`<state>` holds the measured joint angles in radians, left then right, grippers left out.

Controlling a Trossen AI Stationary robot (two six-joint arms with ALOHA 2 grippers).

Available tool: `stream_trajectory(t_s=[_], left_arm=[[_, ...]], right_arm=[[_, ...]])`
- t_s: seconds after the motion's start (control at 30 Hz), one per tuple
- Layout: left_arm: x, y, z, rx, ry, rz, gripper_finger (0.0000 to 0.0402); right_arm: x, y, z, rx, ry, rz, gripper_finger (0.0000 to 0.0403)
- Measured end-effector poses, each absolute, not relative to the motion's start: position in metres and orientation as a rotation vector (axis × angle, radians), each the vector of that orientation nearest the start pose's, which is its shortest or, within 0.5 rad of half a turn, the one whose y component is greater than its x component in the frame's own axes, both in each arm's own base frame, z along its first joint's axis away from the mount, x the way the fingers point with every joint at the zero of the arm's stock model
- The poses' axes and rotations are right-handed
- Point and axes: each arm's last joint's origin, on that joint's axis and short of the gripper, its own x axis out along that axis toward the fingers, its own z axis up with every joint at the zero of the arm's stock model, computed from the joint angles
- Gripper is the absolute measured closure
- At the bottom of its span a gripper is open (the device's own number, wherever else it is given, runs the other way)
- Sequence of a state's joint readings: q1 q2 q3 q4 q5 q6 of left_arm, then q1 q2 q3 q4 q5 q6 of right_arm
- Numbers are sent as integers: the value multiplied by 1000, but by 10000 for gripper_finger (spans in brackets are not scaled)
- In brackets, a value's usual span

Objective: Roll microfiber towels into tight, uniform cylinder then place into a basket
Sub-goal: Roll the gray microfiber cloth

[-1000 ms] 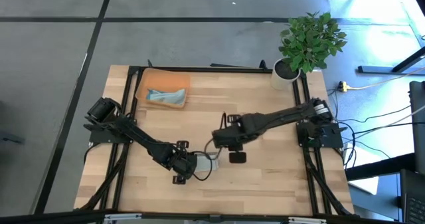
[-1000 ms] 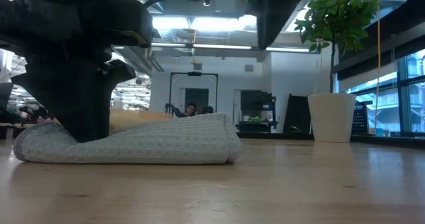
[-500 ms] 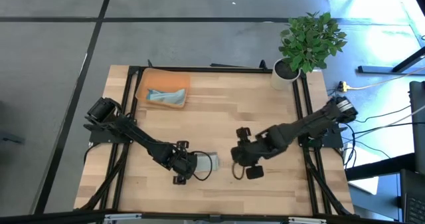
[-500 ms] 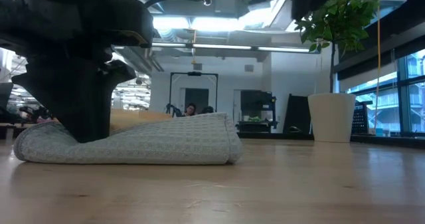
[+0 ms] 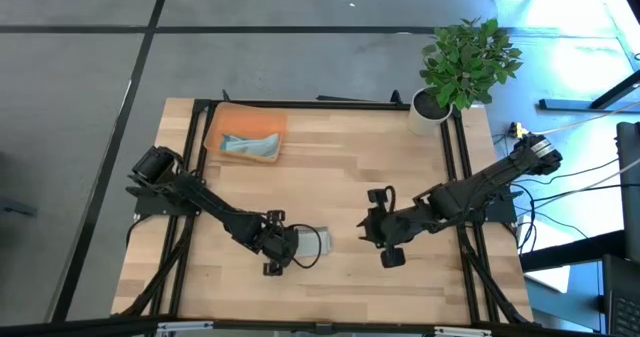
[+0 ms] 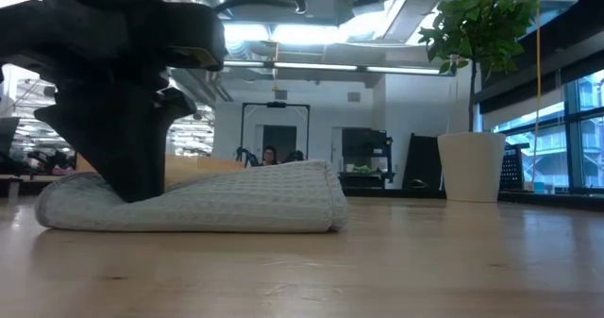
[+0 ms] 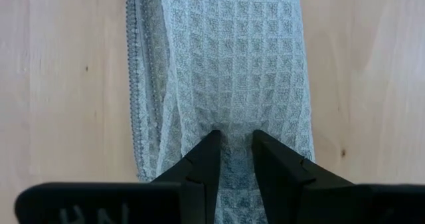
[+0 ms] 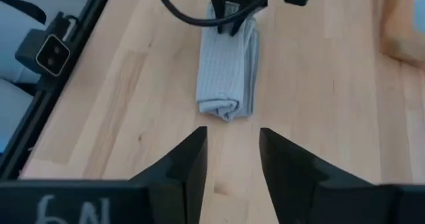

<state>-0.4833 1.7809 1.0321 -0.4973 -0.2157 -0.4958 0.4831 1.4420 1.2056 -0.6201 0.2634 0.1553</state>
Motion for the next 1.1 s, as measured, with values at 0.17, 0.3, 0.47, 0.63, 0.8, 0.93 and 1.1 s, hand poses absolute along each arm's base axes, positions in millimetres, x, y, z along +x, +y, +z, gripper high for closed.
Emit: stream_trajectory(t_s=[0.17, 0.3, 0.47, 0.63, 0.8, 0.93, 1.1], left_arm=[[293, -144, 148, -14, 1185, 70, 318], [293, -143, 148, -35, 1186, 80, 318], [293, -143, 148, -63, 1185, 98, 318], [293, -143, 148, -64, 1185, 98, 318], [293, -143, 148, -64, 1185, 98, 318], [294, -143, 148, -66, 1175, 101, 318], [297, -145, 149, -79, 1138, 96, 318]], right_arm=[[271, 134, 293, -195, 811, 156, 265], [271, 134, 293, -195, 810, 157, 265], [271, 134, 293, -195, 811, 157, 265], [271, 134, 293, -196, 811, 157, 265], [271, 134, 293, -196, 811, 157, 265], [271, 134, 293, -196, 811, 158, 265], [271, 134, 293, -196, 811, 158, 265]])
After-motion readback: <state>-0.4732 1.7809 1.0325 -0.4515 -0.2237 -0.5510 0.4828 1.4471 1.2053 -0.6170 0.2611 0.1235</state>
